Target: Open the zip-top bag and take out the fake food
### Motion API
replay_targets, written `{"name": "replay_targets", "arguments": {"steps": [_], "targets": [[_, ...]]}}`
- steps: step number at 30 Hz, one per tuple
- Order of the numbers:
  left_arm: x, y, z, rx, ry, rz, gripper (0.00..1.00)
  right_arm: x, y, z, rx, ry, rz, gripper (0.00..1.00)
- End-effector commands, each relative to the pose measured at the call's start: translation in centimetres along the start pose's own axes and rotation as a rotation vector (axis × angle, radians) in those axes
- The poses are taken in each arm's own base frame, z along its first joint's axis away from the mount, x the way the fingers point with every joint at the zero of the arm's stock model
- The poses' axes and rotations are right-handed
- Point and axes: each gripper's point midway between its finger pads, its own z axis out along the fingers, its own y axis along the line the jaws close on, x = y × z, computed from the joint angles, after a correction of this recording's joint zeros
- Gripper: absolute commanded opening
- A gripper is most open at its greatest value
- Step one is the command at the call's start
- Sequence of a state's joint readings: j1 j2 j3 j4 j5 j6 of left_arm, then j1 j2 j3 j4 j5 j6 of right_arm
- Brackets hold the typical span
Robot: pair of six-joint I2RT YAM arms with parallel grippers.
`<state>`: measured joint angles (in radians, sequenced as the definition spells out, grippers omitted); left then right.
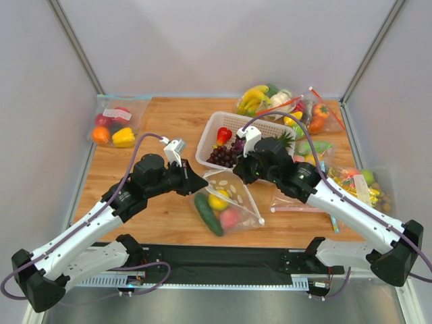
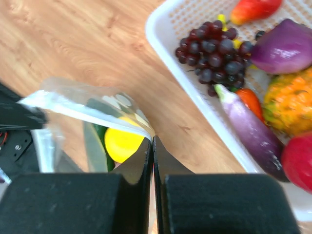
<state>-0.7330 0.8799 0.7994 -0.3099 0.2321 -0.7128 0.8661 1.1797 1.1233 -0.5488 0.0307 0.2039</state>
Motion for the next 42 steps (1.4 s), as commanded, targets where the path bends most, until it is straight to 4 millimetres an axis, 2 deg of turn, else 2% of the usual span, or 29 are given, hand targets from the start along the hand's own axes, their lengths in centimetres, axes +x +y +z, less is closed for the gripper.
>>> {"name": "replay_targets", "arguments": {"steps": [1, 3, 7, 9, 12, 15, 18, 20, 21, 22, 23, 24, 25, 26, 29, 34, 37, 39, 40, 42], "targets": [[-0.1, 0.1, -1.8, -0.012, -0.011, 0.085, 0.00, 0.1, -5.4, -1.9, 0.196, -0.030, 0.071, 0.00], [0.1, 0.2, -2.2, -0.015, 0.000, 0.116, 0.00, -0.1, -7.7, -3.2, 0.284, -0.056, 0.093, 0.00], [0.4, 0.1, -3.0, -0.006, 0.009, 0.152, 0.00, 0.3, -10.6, -6.4, 0.422, -0.070, 0.109, 0.00], [0.5, -0.4, -3.2, 0.019, 0.018, 0.178, 0.00, -0.4, -11.3, -8.6, 0.471, -0.114, 0.117, 0.00], [0.8, -0.9, -2.9, 0.058, 0.054, 0.218, 0.00, -0.7, -11.3, -11.0, 0.489, -0.151, 0.124, 0.00], [1.7, -0.7, -1.9, 0.077, 0.114, 0.247, 0.00, -0.4, -10.7, -12.2, 0.456, -0.173, 0.146, 0.00], [3.2, 0.7, -0.4, 0.057, 0.178, 0.241, 0.00, 0.5, -9.4, -11.8, 0.383, -0.164, 0.187, 0.00], [4.2, 1.8, 0.4, 0.042, 0.204, 0.238, 0.00, 1.7, -8.3, -10.6, 0.317, -0.139, 0.234, 0.00], [4.4, 2.0, 0.6, 0.037, 0.205, 0.237, 0.00, 1.7, -7.9, -10.3, 0.289, -0.152, 0.254, 0.00], [4.7, 2.3, 0.7, 0.038, 0.205, 0.242, 0.00, 2.8, -7.6, -9.4, 0.269, -0.129, 0.270, 0.00], [4.7, 2.2, 0.7, 0.042, 0.202, 0.249, 0.04, 3.1, -6.9, -9.0, 0.228, -0.126, 0.303, 0.00], [4.6, 2.1, 0.6, 0.048, 0.196, 0.255, 0.12, 3.2, -6.3, -8.8, 0.200, -0.133, 0.309, 0.00], [4.0, 1.5, 0.2, 0.060, 0.171, 0.270, 0.22, 3.6, -6.1, -8.1, 0.183, -0.135, 0.317, 0.00], [3.6, 1.2, 0.0, 0.060, 0.152, 0.285, 0.37, 3.6, -5.6, -7.9, 0.165, -0.138, 0.327, 0.00], [1.4, -0.7, -1.5, 0.074, 0.063, 0.344, 0.50, 3.9, -4.6, -7.3, 0.133, -0.124, 0.316, 0.00], [-2.7, -4.8, -3.9, 0.120, -0.064, 0.410, 0.52, 4.6, -3.6, -6.5, 0.111, -0.090, 0.294, 0.00], [-3.6, -6.8, -3.7, 0.139, -0.083, 0.442, 0.52, 4.7, -3.3, -6.5, 0.103, -0.086, 0.290, 0.00], [-3.3, -7.5, -2.9, 0.132, -0.072, 0.474, 0.51, 4.6, -3.2, -6.6, 0.101, -0.094, 0.290, 0.00], [-2.8, -7.4, -1.6, 0.118, -0.040, 0.480, 0.51, 4.5, -3.2, -6.7, 0.099, -0.100, 0.291, 0.00], [-1.4, -8.0, -0.2, 0.127, 0.009, 0.492, 0.50, 4.3, -3.1, -6.9, 0.093, -0.111, 0.291, 0.00]]}}
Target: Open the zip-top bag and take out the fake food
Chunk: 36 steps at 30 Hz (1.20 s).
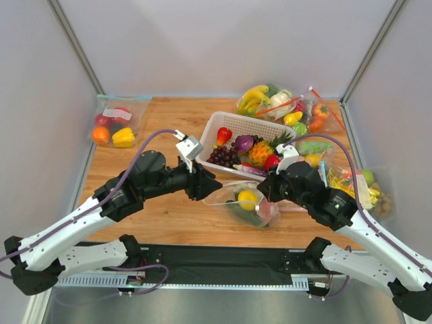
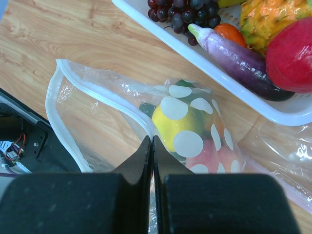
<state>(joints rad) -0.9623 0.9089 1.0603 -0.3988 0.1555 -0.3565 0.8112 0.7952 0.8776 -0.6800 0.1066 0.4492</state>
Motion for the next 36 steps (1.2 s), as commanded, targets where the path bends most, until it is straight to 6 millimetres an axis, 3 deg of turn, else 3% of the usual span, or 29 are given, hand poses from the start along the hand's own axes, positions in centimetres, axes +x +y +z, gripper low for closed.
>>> {"name": "replay_targets", "arguments": {"steps": [1, 3, 5, 9, 15, 18, 24, 29, 36], "targets": [[2.6, 0.5, 3.6, -0.042, 0.100, 0.032, 0.50, -1.1, 0.7, -0.4, -0.027, -0.056, 0.022, 0.00], [3.2, -0.1, 5.0, -0.028, 0.099, 0.025, 0.50, -1.2, 0.7, -0.6, -0.031, -0.061, 0.023, 0.00], [5.0, -0.1, 6.4, -0.026, 0.145, -0.007, 0.48, -1.2, 0.8, -0.9, -0.039, -0.066, 0.025, 0.00], [6.2, -0.1, 7.6, -0.030, 0.164, -0.030, 0.46, -0.7, 0.5, -1.2, -0.032, -0.059, 0.034, 0.00], [7.1, 1.4, 8.7, -0.093, 0.157, -0.016, 0.49, 0.4, 0.7, -1.2, -0.058, -0.039, 0.050, 0.00], [7.5, 1.6, 9.9, -0.094, 0.155, -0.023, 0.50, 0.8, 0.8, -1.3, -0.064, -0.035, 0.049, 0.00], [10.1, 1.6, 12.7, -0.075, 0.217, -0.054, 0.51, 0.6, 1.0, -1.6, -0.076, -0.046, 0.053, 0.00], [11.1, 0.8, 13.4, -0.061, 0.237, -0.062, 0.52, 0.3, 1.1, -1.7, -0.080, -0.058, 0.050, 0.00], [12.5, 2.1, 14.8, -0.130, 0.237, -0.045, 0.58, 0.2, 1.6, -1.6, -0.101, -0.061, 0.056, 0.00]]}}
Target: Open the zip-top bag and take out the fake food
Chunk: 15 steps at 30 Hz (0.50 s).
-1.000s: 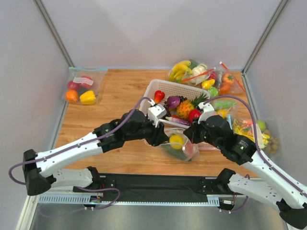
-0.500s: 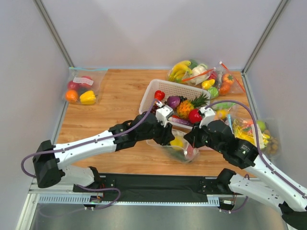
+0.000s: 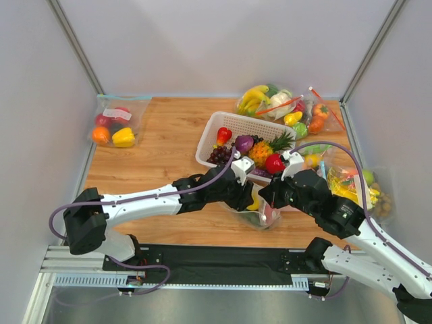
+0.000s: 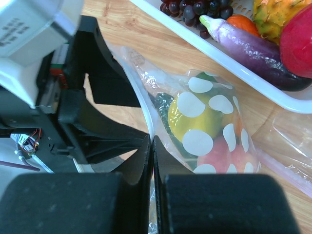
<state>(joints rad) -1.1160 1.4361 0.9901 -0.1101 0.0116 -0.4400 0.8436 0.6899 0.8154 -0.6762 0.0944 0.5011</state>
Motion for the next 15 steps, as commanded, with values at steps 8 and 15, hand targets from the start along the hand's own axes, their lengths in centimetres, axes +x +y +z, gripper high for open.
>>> {"name": "replay_targets", "arguments": {"steps": [8, 15], "targets": [[-1.0, 1.8, 3.1, -0.096, -0.101, 0.007, 0.85, -1.2, 1.6, -0.5, -0.075, -0.041, 0.003, 0.00], [-1.6, 0.9, 4.7, -0.048, -0.120, 0.030, 0.99, -1.0, 2.1, -0.2, -0.103, -0.032, 0.001, 0.00]]}}
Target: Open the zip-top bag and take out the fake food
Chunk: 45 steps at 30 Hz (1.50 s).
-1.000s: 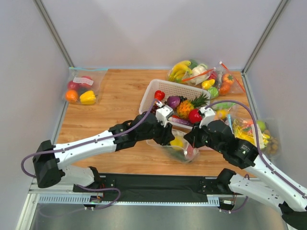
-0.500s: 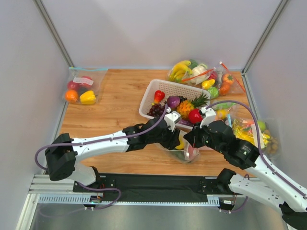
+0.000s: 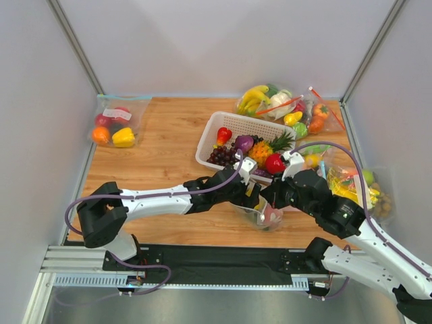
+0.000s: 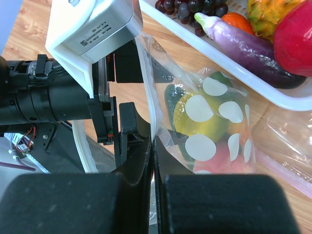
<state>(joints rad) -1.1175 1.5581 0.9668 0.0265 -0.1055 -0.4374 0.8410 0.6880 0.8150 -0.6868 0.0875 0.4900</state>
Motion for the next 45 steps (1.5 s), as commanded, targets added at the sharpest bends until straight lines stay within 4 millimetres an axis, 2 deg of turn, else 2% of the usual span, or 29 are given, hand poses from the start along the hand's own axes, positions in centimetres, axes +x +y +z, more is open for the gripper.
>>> {"name": "replay_targets", "arguments": {"steps": [1, 14, 23, 25, 26, 28, 29, 31, 32, 35, 37, 39, 40, 42, 43, 45], "targets": [[-2.4, -2.1, 1.1, 0.080, -0.084, 0.020, 0.99, -1.0, 2.3, 0.0, -0.109, -0.037, 0.012, 0.00], [-3.1, -4.8, 2.5, 0.231, -0.134, 0.022, 0.99, -0.5, 2.3, 1.1, -0.116, -0.037, 0.040, 0.00], [-2.4, -6.4, 3.3, 0.318, -0.113, 0.001, 0.97, -0.5, 2.4, 1.2, -0.120, -0.043, 0.051, 0.00], [-2.4, -6.7, 3.3, 0.330, -0.110, 0.004, 0.91, -0.4, 2.3, 1.2, -0.118, -0.041, 0.051, 0.00], [-2.5, -6.7, 3.4, 0.330, -0.109, 0.003, 0.78, -0.5, 2.3, 1.1, -0.116, -0.042, 0.050, 0.00], [-2.4, -6.7, 3.3, 0.327, -0.101, 0.004, 0.63, -0.5, 2.1, 1.1, -0.108, -0.044, 0.050, 0.00], [-2.4, -6.6, 3.2, 0.325, -0.100, 0.004, 0.52, -0.5, 2.0, 1.0, -0.104, -0.046, 0.050, 0.00], [-2.2, -6.4, 2.9, 0.316, -0.087, 0.012, 0.40, -0.7, 1.7, 0.9, -0.088, -0.058, 0.049, 0.00], [-2.3, -6.5, 2.3, 0.321, -0.087, 0.014, 0.28, -0.7, 1.6, 0.8, -0.078, -0.060, 0.050, 0.00], [-2.2, -6.3, 0.8, 0.325, -0.083, 0.024, 0.20, -0.9, 1.0, 0.6, -0.050, -0.068, 0.040, 0.00], [-1.8, -6.1, 0.1, 0.323, -0.074, 0.027, 0.19, -0.9, 0.7, 0.5, -0.033, -0.068, 0.035, 0.00], [-2.2, -6.2, -0.9, 0.330, -0.076, 0.035, 0.18, -0.9, 0.4, 0.4, -0.019, -0.073, 0.035, 0.00], [-1.7, -6.1, -1.3, 0.327, -0.053, 0.038, 0.17, -1.0, -0.1, 0.3, 0.008, -0.075, 0.038, 0.00], [-1.8, -6.2, -2.5, 0.343, -0.055, 0.041, 0.17, -1.2, -0.4, 0.1, 0.028, -0.083, 0.043, 0.00], [-1.2, -5.9, -2.9, 0.337, -0.037, 0.042, 0.17, -1.2, -0.7, -0.1, 0.042, -0.086, 0.046, 0.00], [-1.5, -6.0, -4.2, 0.345, -0.047, 0.055, 0.17, -1.3, -0.9, -0.3, 0.051, -0.093, 0.044, 0.00]]}}
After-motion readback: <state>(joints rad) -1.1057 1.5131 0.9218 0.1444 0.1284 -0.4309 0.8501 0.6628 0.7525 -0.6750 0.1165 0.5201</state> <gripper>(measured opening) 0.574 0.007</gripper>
